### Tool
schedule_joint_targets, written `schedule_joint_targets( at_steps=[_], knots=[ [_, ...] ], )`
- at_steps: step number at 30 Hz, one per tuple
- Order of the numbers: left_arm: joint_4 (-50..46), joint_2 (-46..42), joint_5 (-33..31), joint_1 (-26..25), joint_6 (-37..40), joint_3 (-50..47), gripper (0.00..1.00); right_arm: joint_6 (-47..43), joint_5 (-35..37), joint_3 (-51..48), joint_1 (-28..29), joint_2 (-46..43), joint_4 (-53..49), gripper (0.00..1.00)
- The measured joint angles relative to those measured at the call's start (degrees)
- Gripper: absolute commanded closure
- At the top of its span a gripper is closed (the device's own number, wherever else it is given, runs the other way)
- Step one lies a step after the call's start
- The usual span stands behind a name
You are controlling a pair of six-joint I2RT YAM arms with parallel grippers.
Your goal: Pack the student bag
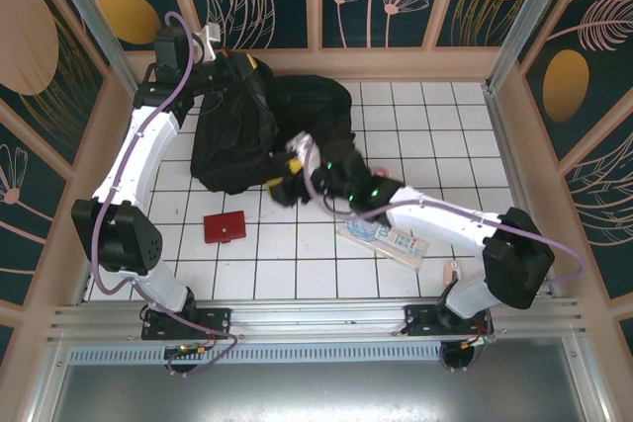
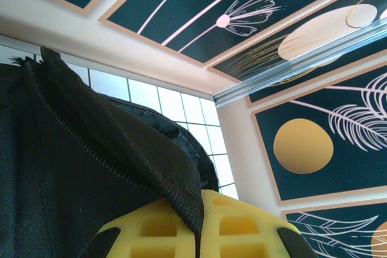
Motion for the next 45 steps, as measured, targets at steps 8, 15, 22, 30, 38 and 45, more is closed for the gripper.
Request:
schedule_joint_targets(
  at_steps=[8, 15, 22, 30, 38, 45],
  knots=[
    [0.3, 0.0, 0.1, 0.0, -0.2, 0.0, 1.00, -20.1, 5.7, 0.7, 10.9, 15.3, 6.0, 0.14],
    [0.4, 0.0, 0.6, 0.1, -0.2, 0.0, 1.00, -27.7, 6.8, 12.5, 10.9, 29.0, 4.8, 0.07],
    [0.7, 0.0, 1.2, 0.4, -0.6, -0.2, 1.00, -30.0, 3.8, 24.5, 10.7, 37.6, 0.8, 0.02],
    [1.5, 0.0, 1.6, 0.4, -1.0, -0.7, 1.00, -30.1, 1.0, 36.4, 10.7, 47.6, -7.5, 0.01],
    [2.4, 0.0, 2.6, 0.4, -1.3, -1.7, 1.00, -27.3, 0.5, 45.3, 10.2, 53.4, -13.7, 0.14],
    [3.2, 0.0, 2.6, 0.4, -1.5, -1.7, 1.00, -24.1, 2.3, 44.6, 10.1, 53.1, -13.3, 0.30]
  ],
)
